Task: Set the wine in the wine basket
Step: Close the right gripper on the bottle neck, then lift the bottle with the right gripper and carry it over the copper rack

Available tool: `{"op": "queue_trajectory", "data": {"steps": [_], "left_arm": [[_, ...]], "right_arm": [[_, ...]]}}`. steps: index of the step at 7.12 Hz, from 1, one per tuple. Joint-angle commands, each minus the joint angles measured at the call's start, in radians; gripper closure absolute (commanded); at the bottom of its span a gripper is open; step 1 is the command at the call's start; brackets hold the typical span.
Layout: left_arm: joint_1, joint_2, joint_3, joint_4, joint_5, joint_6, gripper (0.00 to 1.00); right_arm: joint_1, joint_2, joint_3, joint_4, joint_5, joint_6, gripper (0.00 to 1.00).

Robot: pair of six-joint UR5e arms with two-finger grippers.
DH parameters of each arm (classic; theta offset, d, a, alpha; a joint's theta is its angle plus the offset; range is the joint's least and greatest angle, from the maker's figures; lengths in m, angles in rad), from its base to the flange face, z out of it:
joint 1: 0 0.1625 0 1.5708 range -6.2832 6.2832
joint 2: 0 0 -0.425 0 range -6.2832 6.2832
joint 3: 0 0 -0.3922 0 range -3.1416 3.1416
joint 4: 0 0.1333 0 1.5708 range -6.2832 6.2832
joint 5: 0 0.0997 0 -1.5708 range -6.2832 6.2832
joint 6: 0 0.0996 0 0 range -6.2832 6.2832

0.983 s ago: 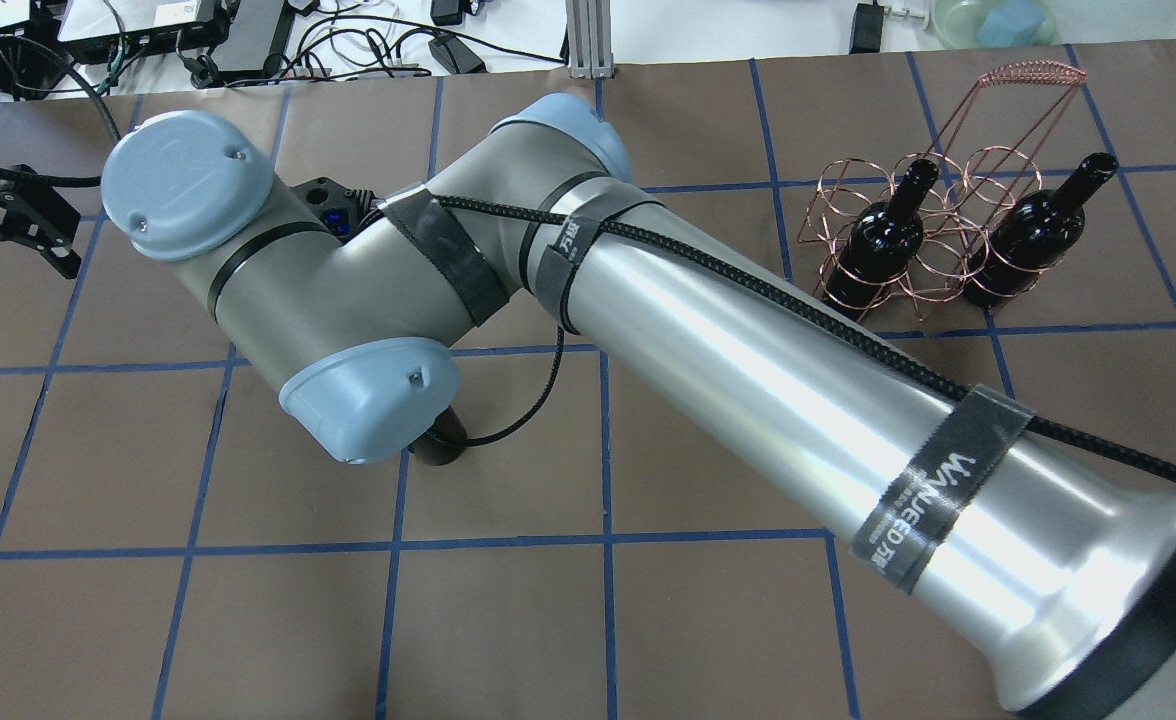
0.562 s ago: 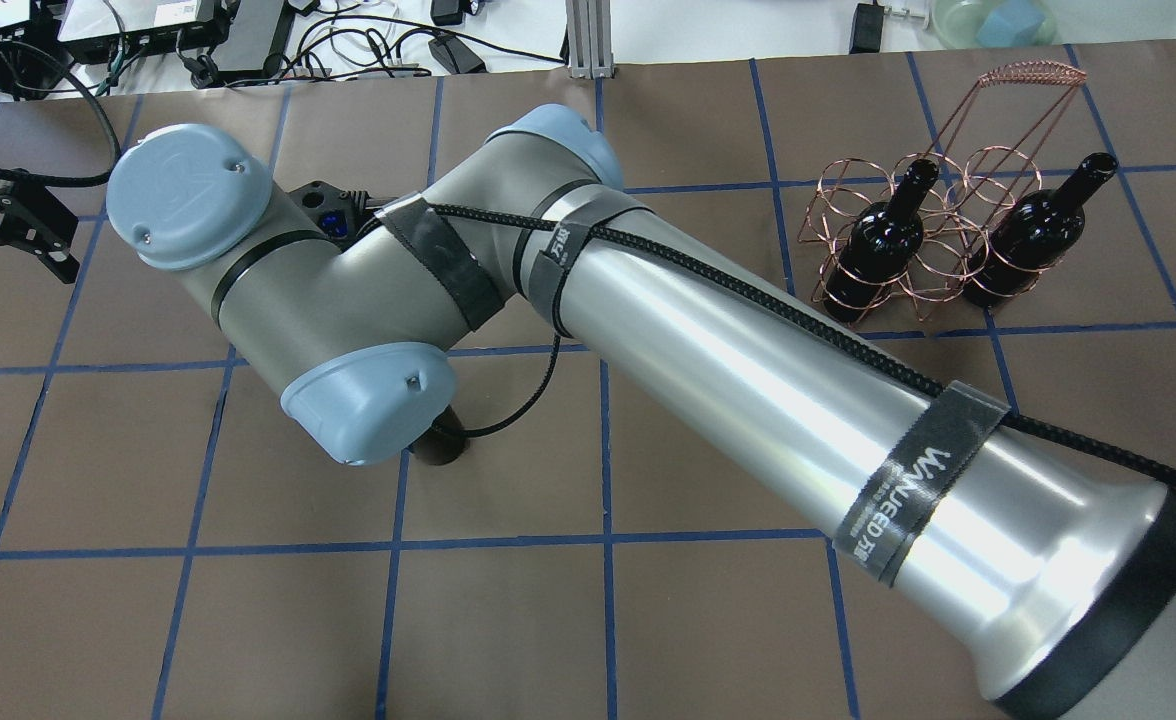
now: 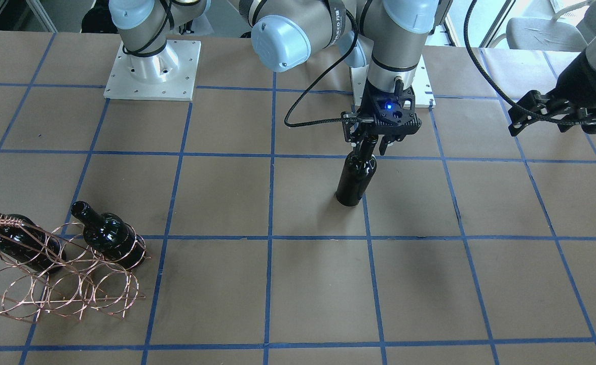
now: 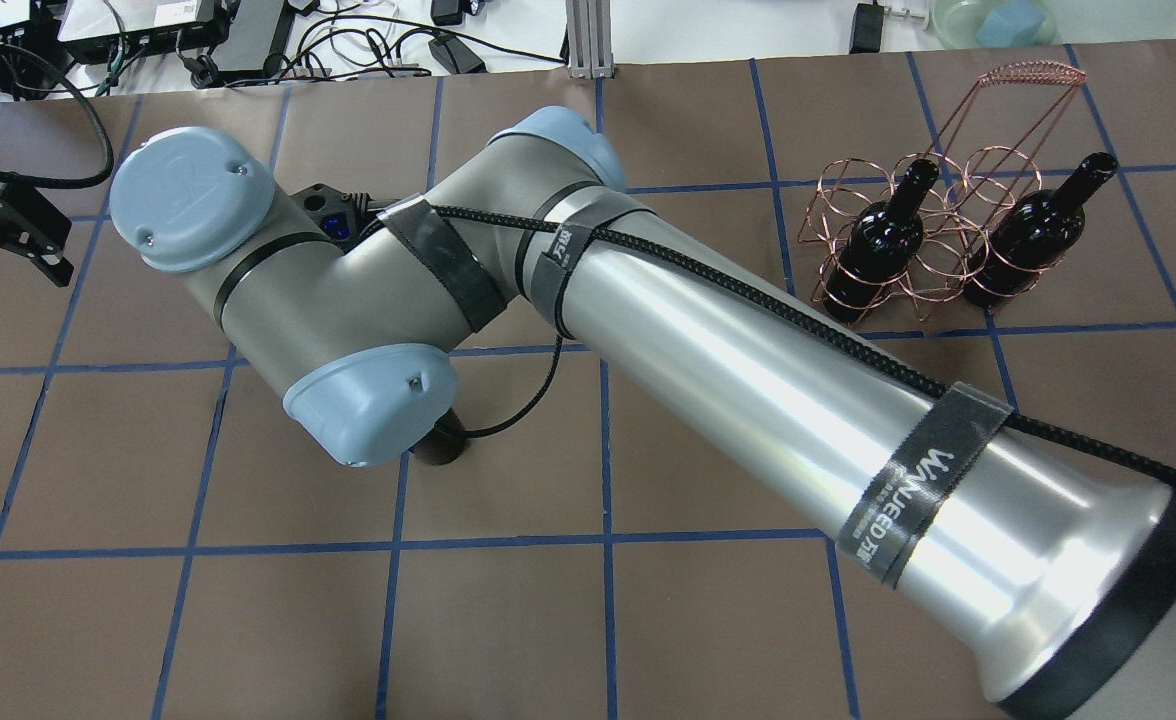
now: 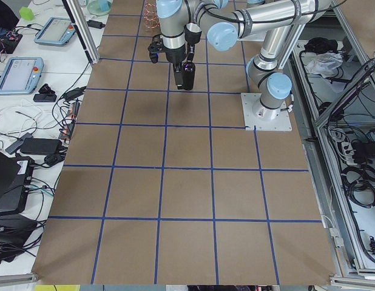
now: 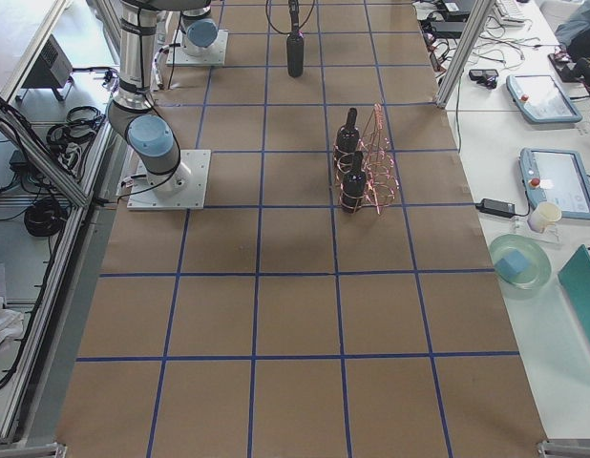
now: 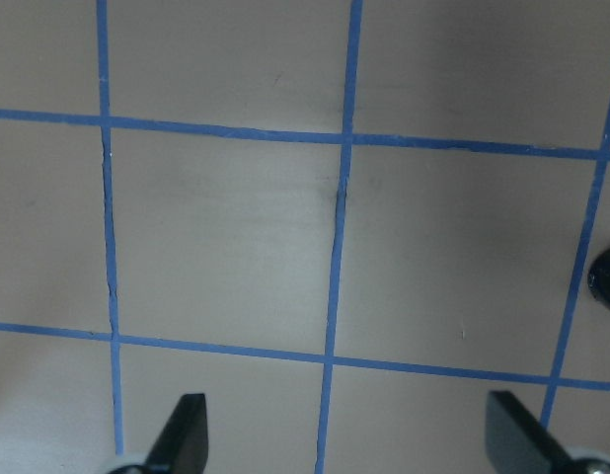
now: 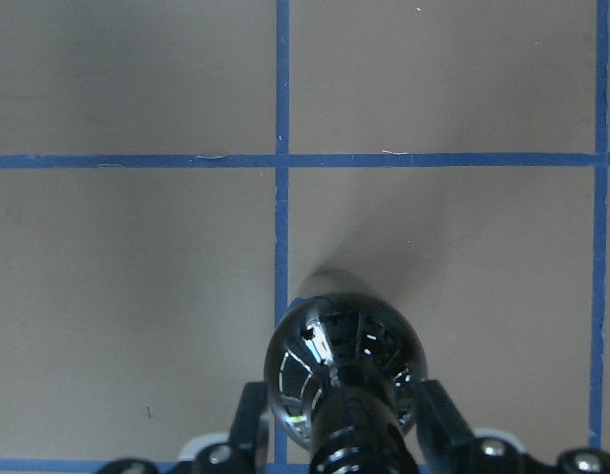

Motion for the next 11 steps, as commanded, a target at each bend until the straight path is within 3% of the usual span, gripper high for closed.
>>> {"op": "queue_trajectory", "data": {"steps": [1,4,6,9,11], "left_arm": [[0.002,0.0,0.0,-0.005,-0.002,0.001,0.0],[0.0,0.0,0.002,-0.011,0.001,0.001,0.0],[-0.011,0.0,0.002,-0.012,0.0,0.006,0.0],[-0.027,-0.006,0.002,-0.009,-0.029,-0.002,0.0],[-0.108,-0.008,0.003,0.014,-0.059,-0.035,0.0]], "right_arm": [[0.0,-0.002,0.001,0.008,0.006,-0.003,0.54],[-0.002,-0.011,0.001,0.008,0.013,-0.003,0.85],[-0.014,-0.025,0.0,0.02,0.013,-0.011,0.93],[-0.17,-0.255,0.004,0.316,0.009,-0.205,0.99],[-0.333,-0.44,0.01,0.525,-0.007,-0.442,1.0]]}}
